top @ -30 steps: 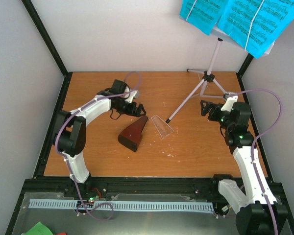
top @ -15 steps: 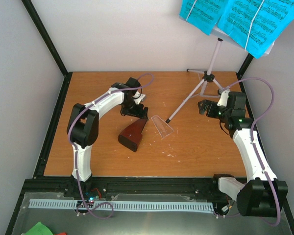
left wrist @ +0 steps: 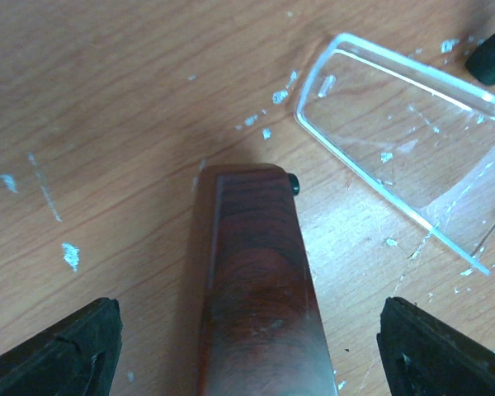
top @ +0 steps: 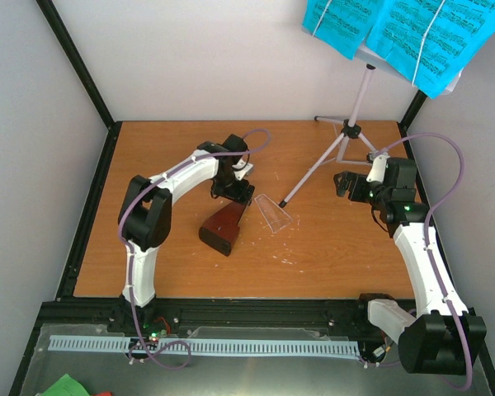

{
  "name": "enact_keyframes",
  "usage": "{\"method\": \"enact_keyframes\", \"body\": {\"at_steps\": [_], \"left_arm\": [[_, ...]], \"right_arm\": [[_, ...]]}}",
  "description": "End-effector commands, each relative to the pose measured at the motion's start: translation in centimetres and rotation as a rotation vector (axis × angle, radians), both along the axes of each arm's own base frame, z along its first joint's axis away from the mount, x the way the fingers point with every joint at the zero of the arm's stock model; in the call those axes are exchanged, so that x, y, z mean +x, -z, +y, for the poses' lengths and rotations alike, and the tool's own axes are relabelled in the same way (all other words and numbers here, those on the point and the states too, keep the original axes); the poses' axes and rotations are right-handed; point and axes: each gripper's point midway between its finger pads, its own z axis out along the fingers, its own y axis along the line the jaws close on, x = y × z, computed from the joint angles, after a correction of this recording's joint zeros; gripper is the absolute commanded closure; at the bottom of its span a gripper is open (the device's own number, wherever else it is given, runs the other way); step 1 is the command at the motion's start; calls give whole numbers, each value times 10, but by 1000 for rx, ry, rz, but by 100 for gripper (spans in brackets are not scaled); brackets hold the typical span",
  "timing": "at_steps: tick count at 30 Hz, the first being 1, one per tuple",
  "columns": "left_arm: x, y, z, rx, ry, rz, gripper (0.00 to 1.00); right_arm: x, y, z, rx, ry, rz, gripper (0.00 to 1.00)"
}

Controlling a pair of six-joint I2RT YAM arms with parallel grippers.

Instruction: Pack up the instrument practice props

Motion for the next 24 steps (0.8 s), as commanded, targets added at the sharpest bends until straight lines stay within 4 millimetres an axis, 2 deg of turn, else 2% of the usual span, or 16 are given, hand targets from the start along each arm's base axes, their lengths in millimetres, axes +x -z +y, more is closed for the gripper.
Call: {"method": "enact_keyframes", "body": {"at_steps": [1, 5, 8, 17, 24], "left_arm": [[-3, 7, 0, 62, 33, -14, 10], [-6, 17, 4, 117, 52, -21, 2], [-4, 21, 6, 149, 68, -42, 1], [-8, 28, -1, 118, 102, -17, 13], [-11, 38, -2, 109, 114, -15, 16]], "right_arm": [[-6, -1, 1, -11, -9, -4, 0], [-7, -4, 3, -1, -20, -10, 0], [-7, -7, 1, -10, -13, -22, 0], [-6, -6, 2, -7, -20, -21, 0], [-6, -7, 6, 9, -32, -16, 0]]}}
